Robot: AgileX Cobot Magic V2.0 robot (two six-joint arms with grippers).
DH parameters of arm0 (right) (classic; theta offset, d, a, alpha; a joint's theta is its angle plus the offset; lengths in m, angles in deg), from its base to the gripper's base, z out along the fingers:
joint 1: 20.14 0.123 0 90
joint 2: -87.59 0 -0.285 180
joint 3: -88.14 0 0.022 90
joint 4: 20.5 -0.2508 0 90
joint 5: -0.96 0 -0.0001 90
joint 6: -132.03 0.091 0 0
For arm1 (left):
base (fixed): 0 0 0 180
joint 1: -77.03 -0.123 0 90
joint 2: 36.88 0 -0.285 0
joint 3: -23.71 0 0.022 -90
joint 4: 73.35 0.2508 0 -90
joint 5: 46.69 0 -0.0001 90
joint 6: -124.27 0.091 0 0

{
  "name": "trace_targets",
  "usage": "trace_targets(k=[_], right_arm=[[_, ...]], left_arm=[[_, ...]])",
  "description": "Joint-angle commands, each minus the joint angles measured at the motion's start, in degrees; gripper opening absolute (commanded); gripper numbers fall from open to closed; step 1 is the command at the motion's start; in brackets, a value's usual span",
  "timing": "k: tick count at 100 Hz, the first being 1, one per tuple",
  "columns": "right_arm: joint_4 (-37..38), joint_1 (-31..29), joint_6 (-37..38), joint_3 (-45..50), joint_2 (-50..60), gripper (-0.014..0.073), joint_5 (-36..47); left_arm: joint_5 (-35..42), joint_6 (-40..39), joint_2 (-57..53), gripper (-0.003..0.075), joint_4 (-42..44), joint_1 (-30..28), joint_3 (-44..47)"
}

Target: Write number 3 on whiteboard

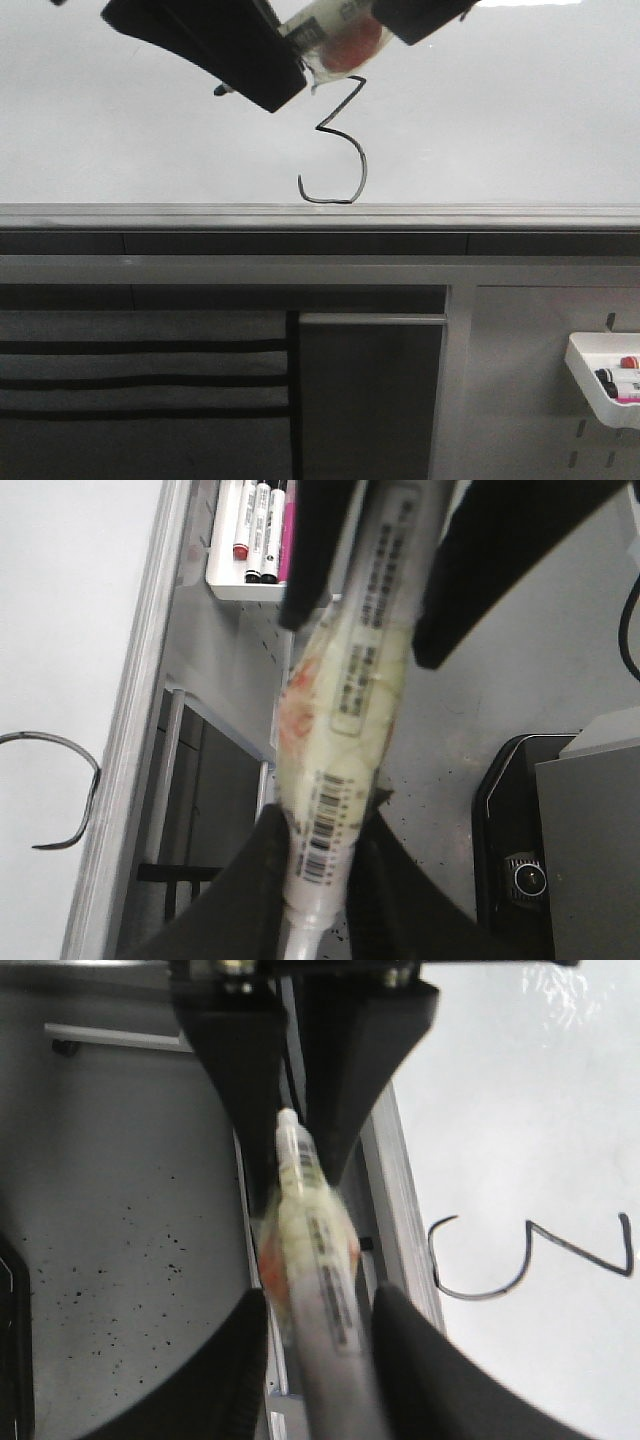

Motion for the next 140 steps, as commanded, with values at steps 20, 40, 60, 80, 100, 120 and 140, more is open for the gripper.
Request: trace_targets(k=[20,40,60,80,100,120,140], right_arm=[[-0.6,-12.4,6.7,-1.4,7.7,0.0309,5.3],[-0.7,-16.7,6.9,-1.4,9.3,0.0309,4.5],[-0.7,-16.7,6.9,-1.4,8.9,0.0309,4.4],[-0.7,-16.7,6.9,-1.4,8.9,0.0309,4.4],[-0.7,-16.7,6.9,-1.4,8.9,0.0309,4.4],[-0.7,-16.7,7.2,-1.4,8.9,0.0309,4.4],[-0.4,-17.0,14.5,-3.0,9.9,0.0309,0.4]], left_arm=[[16.2,-20.3,-1.4,-0.0018,-3.1,-14.2,0.6],[25.8,-28.2,1.8,-0.0018,-7.7,-22.0,4.7],[34.1,-28.4,4.8,-0.0018,-14.1,-22.8,7.4],[34.1,-28.4,6.4,-0.0018,-16.9,-22.8,7.4],[33.4,-28.4,6.6,-0.0017,-17.3,-22.8,7.4],[33.3,-28.3,6.6,0.0105,-17.6,-22.8,7.3],[32.9,-28.3,4.4,0.0352,-14.4,-22.8,7.2]])
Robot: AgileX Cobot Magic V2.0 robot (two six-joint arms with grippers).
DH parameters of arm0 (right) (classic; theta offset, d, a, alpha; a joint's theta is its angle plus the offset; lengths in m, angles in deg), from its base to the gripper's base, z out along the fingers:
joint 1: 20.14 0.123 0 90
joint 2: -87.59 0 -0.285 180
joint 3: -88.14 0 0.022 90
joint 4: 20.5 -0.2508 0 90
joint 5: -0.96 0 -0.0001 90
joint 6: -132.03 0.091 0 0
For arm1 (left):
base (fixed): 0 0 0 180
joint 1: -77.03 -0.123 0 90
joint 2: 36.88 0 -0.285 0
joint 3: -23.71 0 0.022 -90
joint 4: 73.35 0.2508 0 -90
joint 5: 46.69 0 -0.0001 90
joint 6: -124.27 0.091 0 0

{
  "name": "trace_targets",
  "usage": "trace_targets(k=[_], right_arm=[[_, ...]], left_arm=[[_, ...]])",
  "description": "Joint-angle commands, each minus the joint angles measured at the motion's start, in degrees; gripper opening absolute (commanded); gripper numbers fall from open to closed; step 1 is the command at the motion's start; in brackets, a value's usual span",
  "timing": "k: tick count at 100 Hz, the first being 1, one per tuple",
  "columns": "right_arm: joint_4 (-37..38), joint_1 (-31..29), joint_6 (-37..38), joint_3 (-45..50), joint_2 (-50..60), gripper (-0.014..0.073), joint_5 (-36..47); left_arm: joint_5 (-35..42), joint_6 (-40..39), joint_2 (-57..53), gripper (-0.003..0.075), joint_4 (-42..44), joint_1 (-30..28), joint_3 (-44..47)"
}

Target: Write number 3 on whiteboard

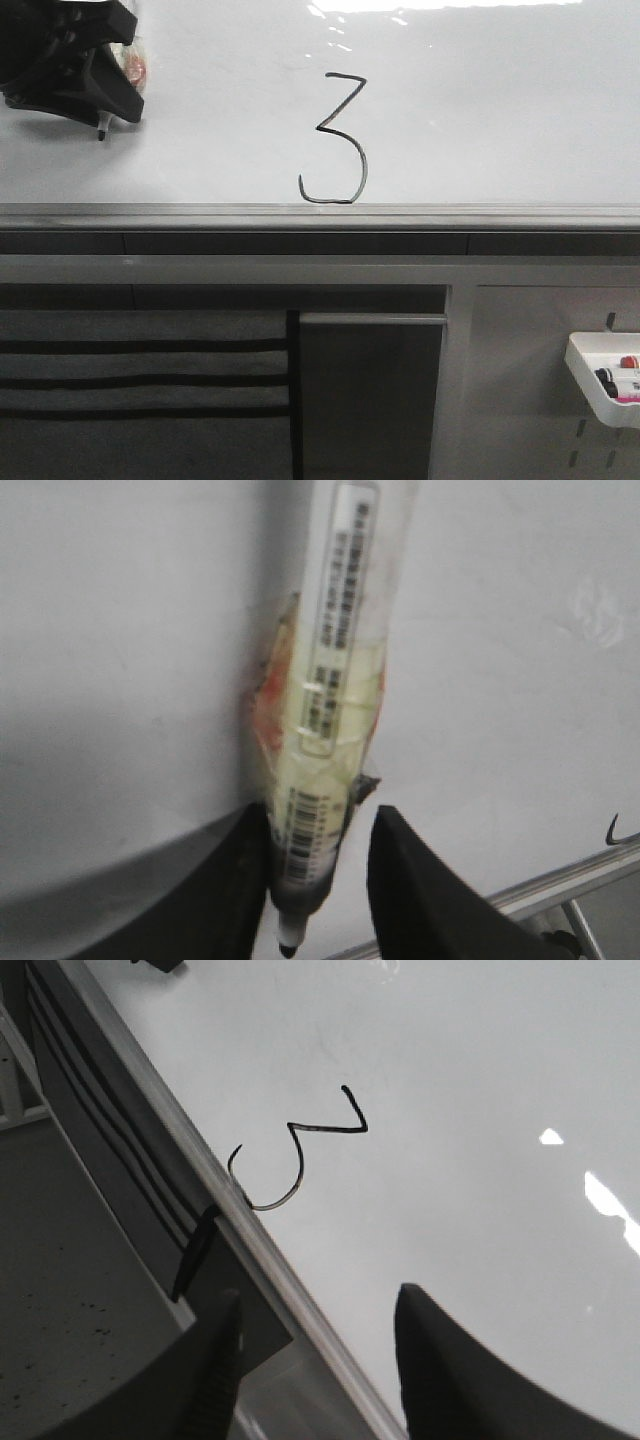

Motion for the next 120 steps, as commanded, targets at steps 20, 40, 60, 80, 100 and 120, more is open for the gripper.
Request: trace_targets(k=[20,40,60,80,100,120], right_arm=[[2.4,-4.1,18.2,-9.9,5.7,0.0309,-24.0],[16.1,-5.4,46.4,-10.9,11.8,0.021,-35.8],[17.6,-5.4,52.7,0.6,24.6,-0.0073,-18.5],[17.8,-5.4,52.7,12.7,35.0,-0.0074,-2.1],[17.8,-5.4,52.7,15.8,37.5,-0.0074,-7.1],[17.8,-5.4,52.7,15.8,37.5,-0.0074,-9.3]], left_arm=[[-6.6,-0.6,-13.9,0.0349,16.2,-0.2,-1.6],[-22.2,-5.2,-28.7,0.0349,26.4,-0.2,-1.6],[-17.9,-23.3,-44.5,0.029,35.8,-0.2,3.3],[0.9,-26.8,-58.2,0.0052,32.4,-0.2,18.1],[3.9,-26.8,-63.9,-0.0018,32.4,-0.2,28.8],[4.9,-26.6,-63.9,-0.0018,34.8,-0.2,36.3]])
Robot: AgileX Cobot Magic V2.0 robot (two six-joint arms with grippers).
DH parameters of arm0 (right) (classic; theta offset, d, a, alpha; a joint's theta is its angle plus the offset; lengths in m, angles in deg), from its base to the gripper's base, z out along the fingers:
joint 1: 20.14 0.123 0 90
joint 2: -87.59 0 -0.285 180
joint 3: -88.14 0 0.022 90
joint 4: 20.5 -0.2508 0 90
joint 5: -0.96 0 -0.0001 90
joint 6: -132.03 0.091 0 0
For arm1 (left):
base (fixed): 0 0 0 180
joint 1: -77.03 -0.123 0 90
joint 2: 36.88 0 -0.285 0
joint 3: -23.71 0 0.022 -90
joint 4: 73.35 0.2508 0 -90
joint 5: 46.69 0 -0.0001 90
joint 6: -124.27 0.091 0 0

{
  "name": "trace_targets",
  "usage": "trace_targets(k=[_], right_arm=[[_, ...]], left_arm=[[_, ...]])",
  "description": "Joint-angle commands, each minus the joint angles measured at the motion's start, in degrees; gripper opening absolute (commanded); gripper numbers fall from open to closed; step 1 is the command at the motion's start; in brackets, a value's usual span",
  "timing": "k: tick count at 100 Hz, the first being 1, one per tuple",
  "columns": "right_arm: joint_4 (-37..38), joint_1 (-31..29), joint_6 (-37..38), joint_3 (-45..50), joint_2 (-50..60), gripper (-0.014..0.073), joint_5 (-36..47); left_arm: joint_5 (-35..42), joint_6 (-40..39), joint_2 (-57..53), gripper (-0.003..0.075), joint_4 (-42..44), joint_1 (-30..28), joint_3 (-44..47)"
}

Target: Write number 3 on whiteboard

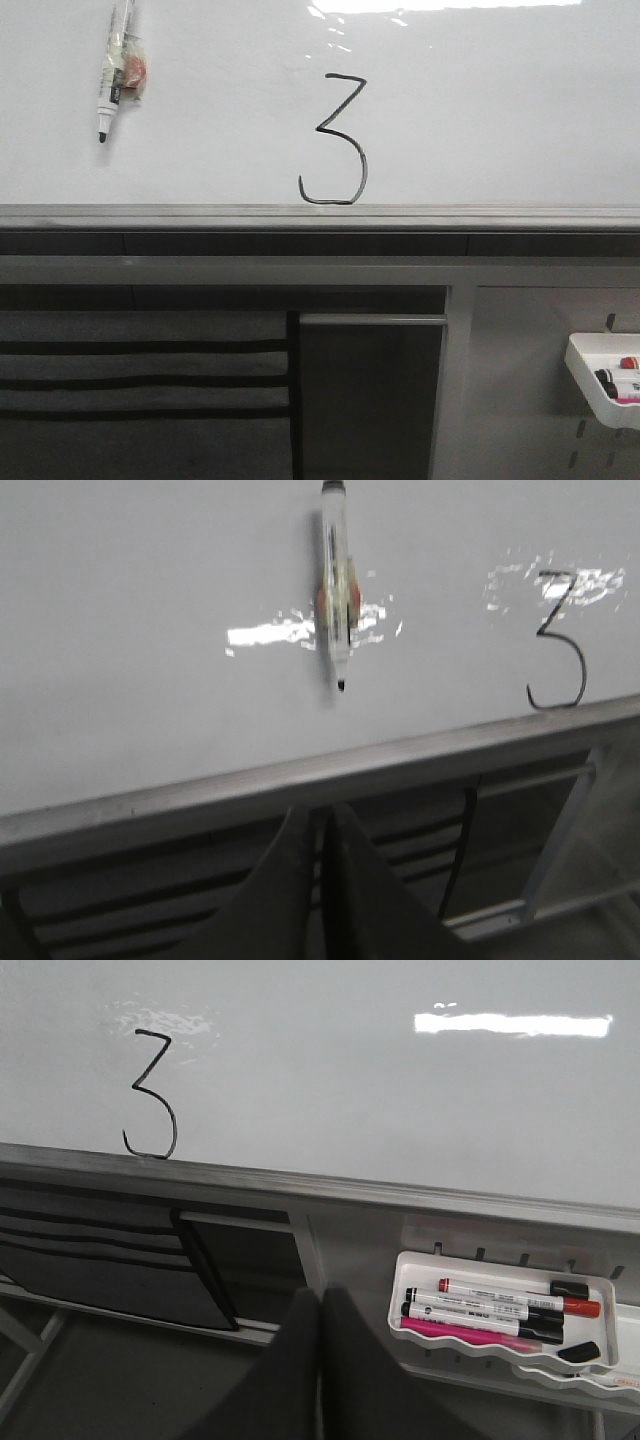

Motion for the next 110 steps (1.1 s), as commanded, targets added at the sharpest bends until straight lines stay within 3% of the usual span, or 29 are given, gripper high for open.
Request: trace_targets(k=[1,17,38,64,83,95,110], right_arm=[[1.1,-0.4,-0.1,-1.3,-0.4,-0.0074,3.4],[1.1,-0.4,-0.1,-1.3,-0.4,-0.0074,3.4],[1.1,-0.4,-0.1,-1.3,-0.4,-0.0074,3.4],[1.1,-0.4,-0.1,-1.3,-0.4,-0.0074,3.4],[1.1,-0.4,-0.1,-1.3,-0.4,-0.0074,3.4],[1.1,-0.4,-0.1,-1.3,-0.5,-0.0074,3.3],[1.1,-0.4,-0.1,-1.3,-0.5,-0.0074,3.3]], left_arm=[[6.2,-0.4,0.3,-0.0018,1.9,0.0,0.9],[12.1,-0.4,-6.9,-0.0018,8.0,-1.6,7.5],[21.5,-0.4,-18.5,-0.0018,7.7,-5.6,17.2],[30.6,-0.6,-20.8,-0.0018,5.2,-6.7,23.2],[28.9,-2.2,-25.9,-0.0018,6.3,-7.5,23.4],[27.5,-11.2,-25.9,-0.0018,14.0,-9.3,23.4],[26.0,-12.2,-25.9,-0.0018,13.8,-9.2,23.4]])
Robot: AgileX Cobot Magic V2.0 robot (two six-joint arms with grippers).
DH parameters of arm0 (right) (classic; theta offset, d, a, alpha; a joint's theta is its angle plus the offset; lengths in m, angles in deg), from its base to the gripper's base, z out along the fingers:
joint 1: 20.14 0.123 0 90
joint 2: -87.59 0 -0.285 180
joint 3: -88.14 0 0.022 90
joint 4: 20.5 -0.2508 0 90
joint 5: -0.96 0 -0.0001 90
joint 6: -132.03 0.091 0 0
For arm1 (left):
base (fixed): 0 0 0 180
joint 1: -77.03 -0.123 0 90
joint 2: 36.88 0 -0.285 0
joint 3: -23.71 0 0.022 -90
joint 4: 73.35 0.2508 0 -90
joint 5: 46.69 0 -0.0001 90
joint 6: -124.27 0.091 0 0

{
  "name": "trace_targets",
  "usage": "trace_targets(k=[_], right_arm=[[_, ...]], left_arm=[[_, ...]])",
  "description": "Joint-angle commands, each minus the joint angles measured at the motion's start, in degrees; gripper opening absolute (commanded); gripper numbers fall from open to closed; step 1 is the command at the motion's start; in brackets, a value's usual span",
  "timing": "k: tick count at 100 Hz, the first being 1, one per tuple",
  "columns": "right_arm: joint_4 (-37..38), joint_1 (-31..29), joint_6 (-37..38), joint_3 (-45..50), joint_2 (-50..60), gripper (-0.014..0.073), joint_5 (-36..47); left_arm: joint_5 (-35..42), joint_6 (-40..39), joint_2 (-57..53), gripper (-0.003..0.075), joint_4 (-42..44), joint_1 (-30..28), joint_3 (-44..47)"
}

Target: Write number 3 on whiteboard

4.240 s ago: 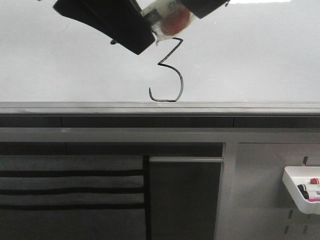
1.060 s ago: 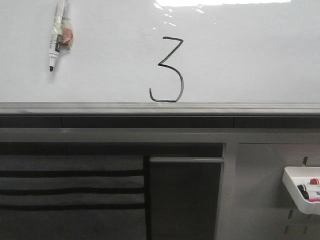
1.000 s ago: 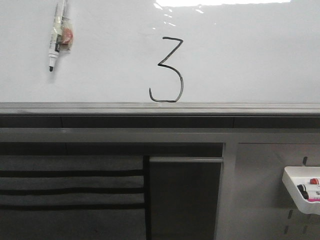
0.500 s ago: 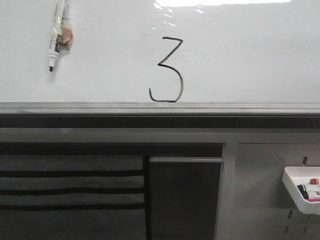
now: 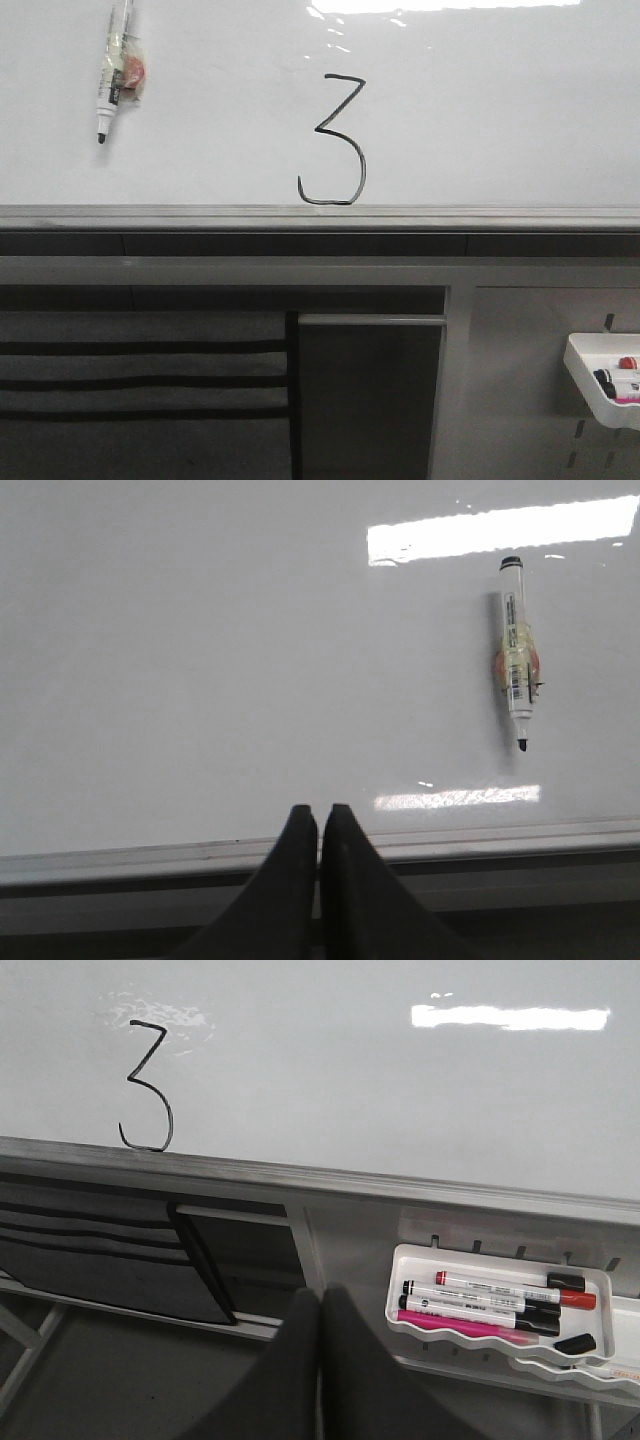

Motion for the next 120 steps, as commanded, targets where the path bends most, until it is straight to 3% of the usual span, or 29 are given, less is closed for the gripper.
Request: trace_targets(k=[1,74,86,106,120], right_arm=[[1.0,-0.4,-0.1,-1.3,-0.8,-0.0074,4.0],[1.0,-0.4,-0.1,-0.7,-0.2,-0.0074,5.0],[1.0,-4.3,0.2,6.8,4.8,-0.0074,14.9],[-2.6,-14.9,0.2,30.9,15.5,-0.0074,42.9],[-2.7,-17.1,0.2,41.9,19.0,-0.0074,55.3]], left_arm=[[3.3,-1.8,-1.9,-0.0018,-0.2,0.0,0.1],[3.3,-1.8,-1.8,-0.0018,-1.5,-0.2,0.1],[3.3,-1.8,-1.8,-0.0018,-1.5,-0.2,0.1],[3.3,-1.8,-1.8,-0.0018,-1.5,-0.2,0.1],[3.3,-1.8,-1.8,-0.0018,-1.5,-0.2,0.1]])
